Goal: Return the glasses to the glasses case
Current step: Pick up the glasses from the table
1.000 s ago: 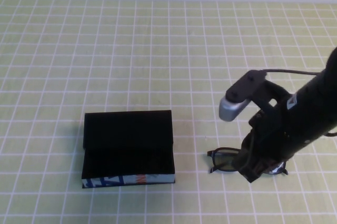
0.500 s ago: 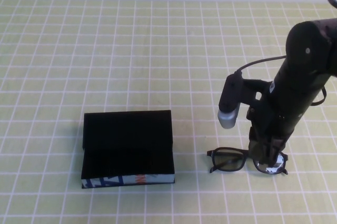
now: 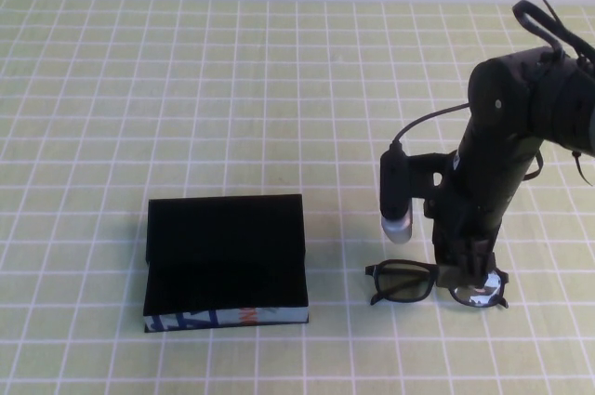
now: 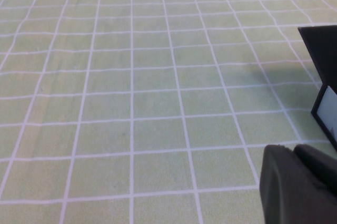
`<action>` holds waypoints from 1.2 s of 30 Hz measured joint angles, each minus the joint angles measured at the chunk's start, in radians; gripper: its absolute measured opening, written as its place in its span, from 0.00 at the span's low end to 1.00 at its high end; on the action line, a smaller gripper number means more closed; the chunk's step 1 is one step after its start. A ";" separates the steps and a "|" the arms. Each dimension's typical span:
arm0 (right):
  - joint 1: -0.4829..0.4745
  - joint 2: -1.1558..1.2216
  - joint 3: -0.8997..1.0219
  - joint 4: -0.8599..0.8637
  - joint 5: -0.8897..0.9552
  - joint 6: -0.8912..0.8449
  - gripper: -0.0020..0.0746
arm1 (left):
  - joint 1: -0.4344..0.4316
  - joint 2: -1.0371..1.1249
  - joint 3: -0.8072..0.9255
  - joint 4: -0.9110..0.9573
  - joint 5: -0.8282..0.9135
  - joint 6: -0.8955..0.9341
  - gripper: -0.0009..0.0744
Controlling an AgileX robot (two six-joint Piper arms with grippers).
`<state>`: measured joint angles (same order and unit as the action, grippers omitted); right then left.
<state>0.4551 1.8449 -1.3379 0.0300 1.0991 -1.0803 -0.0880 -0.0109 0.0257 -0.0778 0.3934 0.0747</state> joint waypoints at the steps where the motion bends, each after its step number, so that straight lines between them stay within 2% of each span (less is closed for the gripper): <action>1: 0.000 0.006 0.000 0.000 -0.007 -0.002 0.57 | 0.000 0.000 0.000 0.000 0.000 0.000 0.01; 24: -0.006 0.102 -0.002 -0.006 -0.081 -0.056 0.57 | 0.000 0.000 0.000 0.000 0.000 0.000 0.01; 36: -0.006 0.103 -0.002 -0.006 -0.036 -0.056 0.51 | 0.000 0.000 0.000 0.000 0.000 0.000 0.01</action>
<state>0.4491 1.9483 -1.3395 0.0241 1.0633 -1.1361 -0.0880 -0.0109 0.0257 -0.0778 0.3934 0.0747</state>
